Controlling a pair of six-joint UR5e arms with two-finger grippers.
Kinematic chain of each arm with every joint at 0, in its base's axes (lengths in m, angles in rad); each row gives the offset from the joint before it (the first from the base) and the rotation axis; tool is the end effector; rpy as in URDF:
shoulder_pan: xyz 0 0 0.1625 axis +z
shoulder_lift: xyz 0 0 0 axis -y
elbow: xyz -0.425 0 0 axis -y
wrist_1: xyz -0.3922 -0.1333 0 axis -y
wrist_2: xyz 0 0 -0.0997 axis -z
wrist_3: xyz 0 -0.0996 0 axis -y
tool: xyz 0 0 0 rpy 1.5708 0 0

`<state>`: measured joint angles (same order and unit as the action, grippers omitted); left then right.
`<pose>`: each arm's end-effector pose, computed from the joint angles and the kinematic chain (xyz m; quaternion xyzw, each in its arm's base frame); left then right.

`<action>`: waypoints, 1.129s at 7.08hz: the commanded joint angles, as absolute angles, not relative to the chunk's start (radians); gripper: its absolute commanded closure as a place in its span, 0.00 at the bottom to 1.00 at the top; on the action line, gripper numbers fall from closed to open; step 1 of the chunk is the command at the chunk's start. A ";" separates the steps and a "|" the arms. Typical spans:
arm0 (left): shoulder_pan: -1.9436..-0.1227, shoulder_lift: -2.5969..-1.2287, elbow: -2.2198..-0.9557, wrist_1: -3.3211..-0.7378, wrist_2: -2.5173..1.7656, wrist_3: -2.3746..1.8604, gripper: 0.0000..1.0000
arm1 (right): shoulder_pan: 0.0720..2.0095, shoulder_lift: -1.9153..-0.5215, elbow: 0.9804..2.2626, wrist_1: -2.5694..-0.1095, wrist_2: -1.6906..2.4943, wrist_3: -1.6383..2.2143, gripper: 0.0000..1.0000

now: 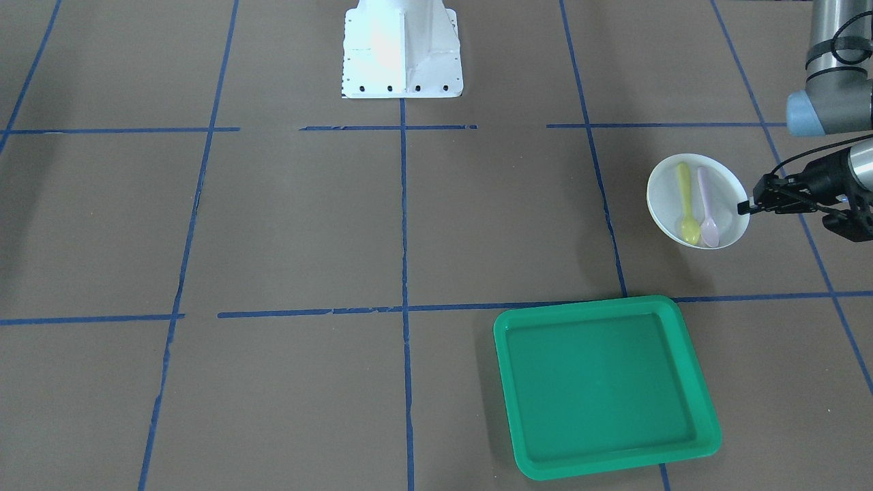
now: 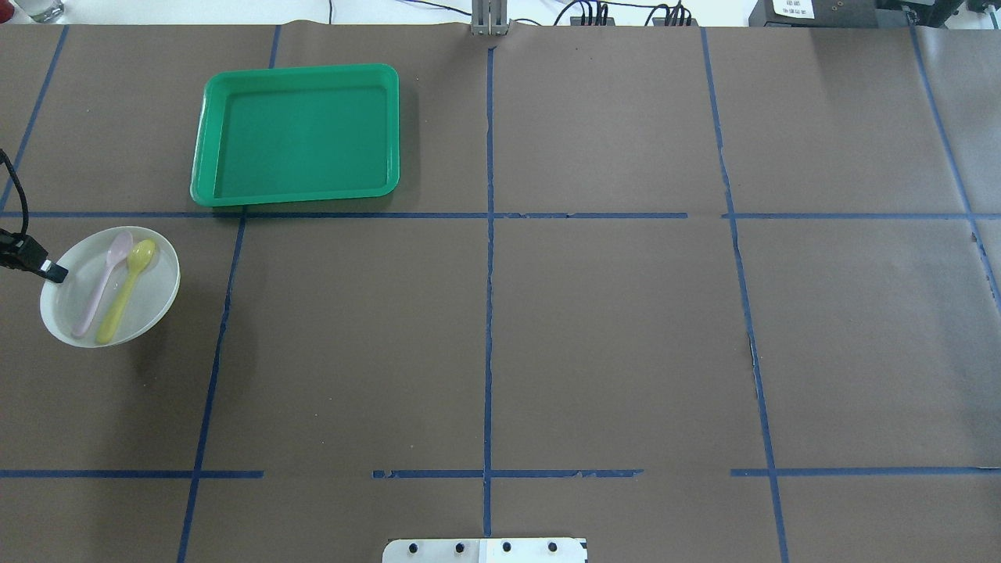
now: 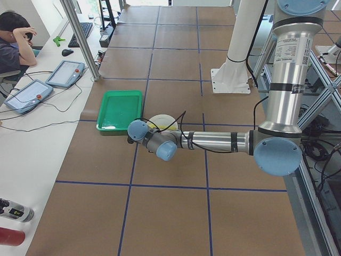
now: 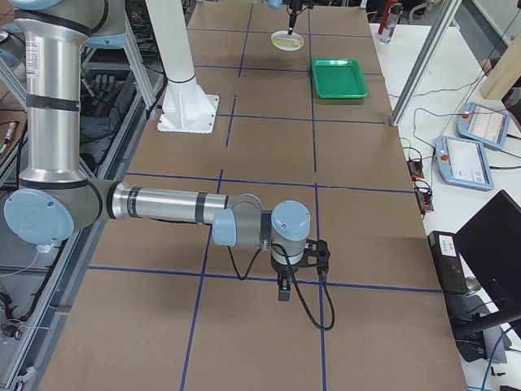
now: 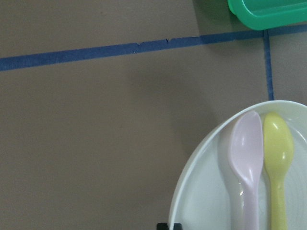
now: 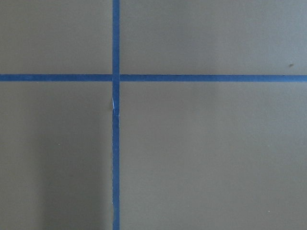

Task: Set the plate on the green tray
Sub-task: 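Lift the plate with spoons and carry it toward the green tray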

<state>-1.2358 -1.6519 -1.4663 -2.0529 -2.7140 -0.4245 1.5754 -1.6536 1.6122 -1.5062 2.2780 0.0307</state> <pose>0.1353 -0.5185 0.5882 -0.0177 0.5602 0.0862 0.8237 0.0707 -0.4578 0.6757 0.0064 -0.3464 0.0125 0.9380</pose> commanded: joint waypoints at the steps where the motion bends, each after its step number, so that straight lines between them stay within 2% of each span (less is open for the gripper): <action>1: -1.256 -1.821 -1.490 -1.813 -2.711 -0.512 1.00 | 1.575 -1.654 1.612 -1.506 2.278 0.031 0.00; 3: -1.232 -1.969 -1.395 -1.834 -2.593 -0.800 1.00 | 1.575 -1.654 1.612 -1.505 2.278 0.031 0.00; 6: -1.160 -2.034 -1.196 -2.253 -2.486 -1.248 1.00 | 1.575 -1.654 1.612 -1.506 2.278 0.029 0.00; 8: -1.100 -2.106 -1.076 -2.446 -2.369 -1.539 1.00 | 1.575 -1.654 1.612 -1.506 2.278 0.029 0.00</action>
